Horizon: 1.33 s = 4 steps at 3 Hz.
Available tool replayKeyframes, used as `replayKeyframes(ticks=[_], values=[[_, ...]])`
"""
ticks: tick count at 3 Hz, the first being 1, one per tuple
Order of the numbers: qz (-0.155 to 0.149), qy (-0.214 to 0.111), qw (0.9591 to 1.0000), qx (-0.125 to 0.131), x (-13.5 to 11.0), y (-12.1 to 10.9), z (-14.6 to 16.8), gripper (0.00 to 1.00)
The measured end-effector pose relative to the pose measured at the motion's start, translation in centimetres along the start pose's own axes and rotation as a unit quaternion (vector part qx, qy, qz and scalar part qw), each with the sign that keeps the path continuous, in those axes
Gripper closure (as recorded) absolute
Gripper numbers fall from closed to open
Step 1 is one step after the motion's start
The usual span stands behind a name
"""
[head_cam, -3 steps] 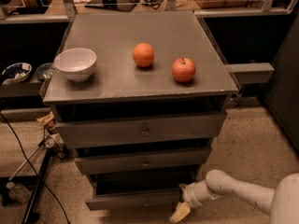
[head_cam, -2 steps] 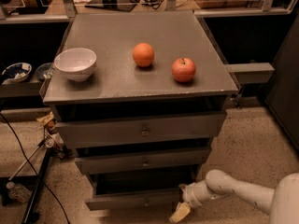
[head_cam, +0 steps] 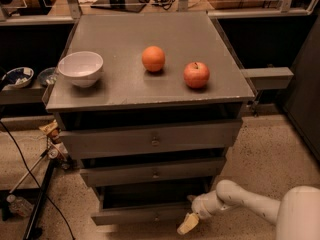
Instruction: Open bottom drawer
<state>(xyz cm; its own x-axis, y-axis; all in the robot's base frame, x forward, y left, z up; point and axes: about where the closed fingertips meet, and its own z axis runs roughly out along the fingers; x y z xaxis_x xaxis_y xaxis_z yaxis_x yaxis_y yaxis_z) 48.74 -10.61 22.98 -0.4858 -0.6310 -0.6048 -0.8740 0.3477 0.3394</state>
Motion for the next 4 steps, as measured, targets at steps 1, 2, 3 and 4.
replayKeyframes(ticks=[1, 2, 3, 4], values=[[0.0, 0.0, 1.0, 0.001, 0.0, -0.1, 0.0, 0.0], [0.013, 0.004, 0.9996, -0.024, 1.1, 0.8, 1.0, 0.0], [0.018, 0.004, 0.9994, -0.03, 1.3, 1.3, 0.9, 0.0], [0.034, -0.001, 0.9986, -0.042, 2.0, 2.2, 0.7, 0.0]])
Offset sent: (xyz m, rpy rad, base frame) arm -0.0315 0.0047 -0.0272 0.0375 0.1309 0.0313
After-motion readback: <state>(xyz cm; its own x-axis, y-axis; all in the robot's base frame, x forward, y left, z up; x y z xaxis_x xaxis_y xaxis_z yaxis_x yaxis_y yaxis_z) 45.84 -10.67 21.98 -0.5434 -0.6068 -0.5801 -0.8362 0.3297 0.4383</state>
